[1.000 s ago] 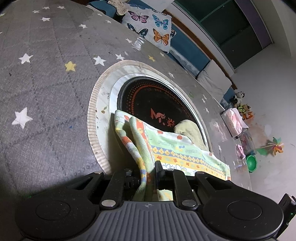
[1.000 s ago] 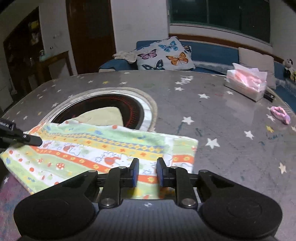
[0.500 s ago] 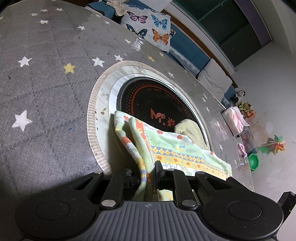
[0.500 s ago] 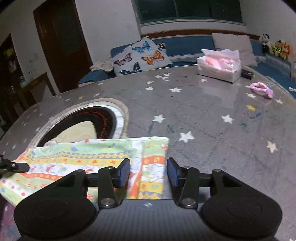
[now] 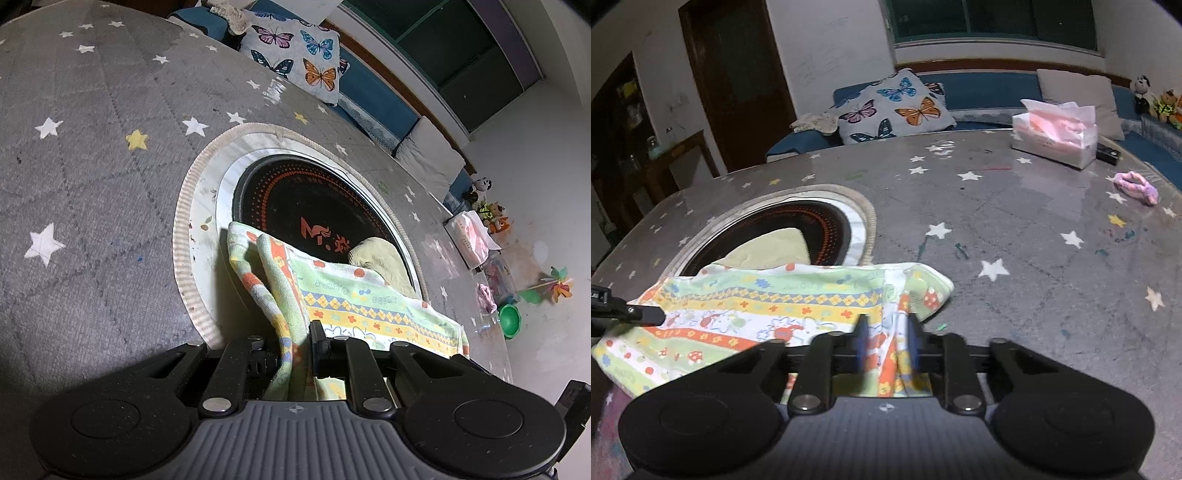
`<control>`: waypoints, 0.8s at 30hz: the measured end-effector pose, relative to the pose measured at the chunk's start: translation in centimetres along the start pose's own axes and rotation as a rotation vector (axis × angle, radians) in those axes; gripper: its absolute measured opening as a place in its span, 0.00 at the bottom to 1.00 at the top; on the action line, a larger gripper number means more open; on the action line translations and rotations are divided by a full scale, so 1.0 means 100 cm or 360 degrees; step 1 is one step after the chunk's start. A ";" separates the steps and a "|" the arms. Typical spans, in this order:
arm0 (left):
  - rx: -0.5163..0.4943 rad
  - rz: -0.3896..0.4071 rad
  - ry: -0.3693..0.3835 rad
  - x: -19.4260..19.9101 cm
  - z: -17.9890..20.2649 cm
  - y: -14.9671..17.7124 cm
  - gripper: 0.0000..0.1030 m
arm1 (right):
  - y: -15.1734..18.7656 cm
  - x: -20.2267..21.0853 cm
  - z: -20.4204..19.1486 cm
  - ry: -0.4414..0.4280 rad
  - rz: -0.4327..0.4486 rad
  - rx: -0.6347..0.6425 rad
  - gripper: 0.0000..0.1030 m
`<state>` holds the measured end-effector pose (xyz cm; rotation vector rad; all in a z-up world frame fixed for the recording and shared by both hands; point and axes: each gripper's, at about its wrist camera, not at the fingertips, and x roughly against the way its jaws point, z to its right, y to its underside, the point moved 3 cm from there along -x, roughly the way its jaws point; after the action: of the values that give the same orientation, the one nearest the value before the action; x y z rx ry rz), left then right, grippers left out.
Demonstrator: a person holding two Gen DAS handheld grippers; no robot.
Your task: Fold clothes
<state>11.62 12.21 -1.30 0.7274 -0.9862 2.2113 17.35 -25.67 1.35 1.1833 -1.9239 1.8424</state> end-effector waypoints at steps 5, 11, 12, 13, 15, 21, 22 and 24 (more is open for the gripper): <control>-0.0052 0.0024 -0.0012 0.006 0.008 -0.001 0.13 | -0.003 0.010 -0.001 -0.0017 0.0060 -0.0015 0.08; -0.0182 0.0079 0.0036 0.018 0.038 -0.007 0.11 | -0.012 0.037 0.000 -0.0038 0.0165 -0.0017 0.08; -0.0211 0.0082 0.0046 0.018 0.045 -0.008 0.11 | -0.014 0.041 0.002 -0.0030 0.0178 -0.0016 0.08; -0.0240 0.0084 0.0052 0.018 0.052 -0.009 0.11 | -0.015 0.045 0.003 -0.0022 0.0191 -0.0015 0.08; -0.0288 0.0080 0.0063 0.014 0.066 -0.010 0.11 | -0.018 0.053 0.006 -0.0006 0.0217 -0.0014 0.08; -0.0429 0.0075 0.0095 -0.002 0.113 -0.013 0.11 | -0.028 0.079 0.032 0.0095 0.0294 -0.0035 0.08; -0.0451 0.0069 0.0102 -0.006 0.122 -0.013 0.11 | -0.029 0.082 0.038 0.0116 0.0303 -0.0042 0.08; -0.0492 0.0055 0.0108 -0.015 0.136 -0.013 0.11 | -0.032 0.089 0.049 0.0157 0.0321 -0.0054 0.08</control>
<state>16.71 1.79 6.06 0.4942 -1.2766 2.0330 15.52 -33.25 8.61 0.8987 -2.0755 1.9170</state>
